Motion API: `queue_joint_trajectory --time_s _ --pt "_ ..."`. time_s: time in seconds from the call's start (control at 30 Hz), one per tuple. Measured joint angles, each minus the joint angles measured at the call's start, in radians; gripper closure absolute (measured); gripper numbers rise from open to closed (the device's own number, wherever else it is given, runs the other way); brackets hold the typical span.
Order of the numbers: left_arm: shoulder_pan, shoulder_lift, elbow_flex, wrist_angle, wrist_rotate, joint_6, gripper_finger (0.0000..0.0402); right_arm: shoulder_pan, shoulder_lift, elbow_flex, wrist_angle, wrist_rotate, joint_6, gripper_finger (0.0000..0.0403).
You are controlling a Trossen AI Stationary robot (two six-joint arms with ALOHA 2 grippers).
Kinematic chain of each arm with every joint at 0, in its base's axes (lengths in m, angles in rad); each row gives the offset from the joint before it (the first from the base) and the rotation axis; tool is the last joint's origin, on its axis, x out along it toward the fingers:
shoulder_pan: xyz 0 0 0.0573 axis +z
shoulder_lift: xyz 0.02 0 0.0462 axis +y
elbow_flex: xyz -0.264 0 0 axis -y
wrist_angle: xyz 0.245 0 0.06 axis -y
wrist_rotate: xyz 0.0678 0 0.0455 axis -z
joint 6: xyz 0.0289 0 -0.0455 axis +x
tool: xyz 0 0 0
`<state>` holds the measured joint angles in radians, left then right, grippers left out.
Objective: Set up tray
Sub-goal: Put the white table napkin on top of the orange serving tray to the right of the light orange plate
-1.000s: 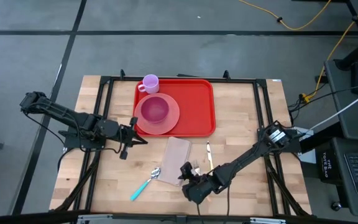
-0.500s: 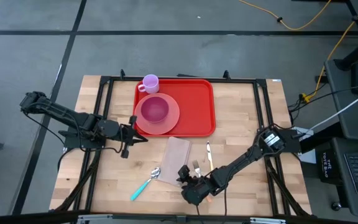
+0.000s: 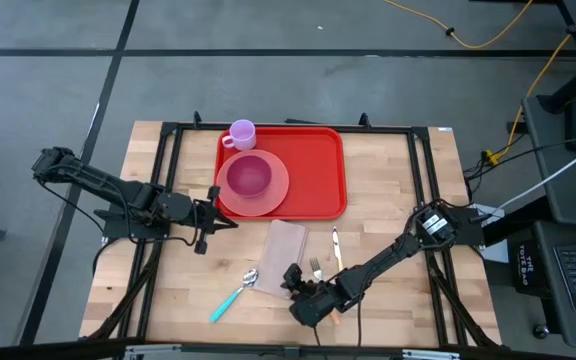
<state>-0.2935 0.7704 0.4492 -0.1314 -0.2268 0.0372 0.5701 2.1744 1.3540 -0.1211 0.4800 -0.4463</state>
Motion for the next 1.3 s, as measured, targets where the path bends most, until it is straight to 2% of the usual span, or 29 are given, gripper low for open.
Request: queue_joint_trajectory --time_s 0.37,0.63,1.07,1.3 --pt "0.0 0.0 0.0 0.0 0.0 0.001 0.0394 -0.004 0.003 0.004 -0.012 0.074 -0.011 0.0184" --pt "0.0 0.0 0.0 0.0 0.0 0.001 0.0397 -0.007 0.003 0.003 -0.012 0.03 -0.007 0.0214" --pt "0.0 0.0 0.0 0.0 0.0 0.0 0.0399 -0.017 0.005 0.002 0.033 0.023 -0.004 0.0219" --pt "0.0 0.0 0.0 0.0 0.0 0.0 0.0397 -0.02 0.007 0.001 0.06 -0.012 -0.004 0.0263"
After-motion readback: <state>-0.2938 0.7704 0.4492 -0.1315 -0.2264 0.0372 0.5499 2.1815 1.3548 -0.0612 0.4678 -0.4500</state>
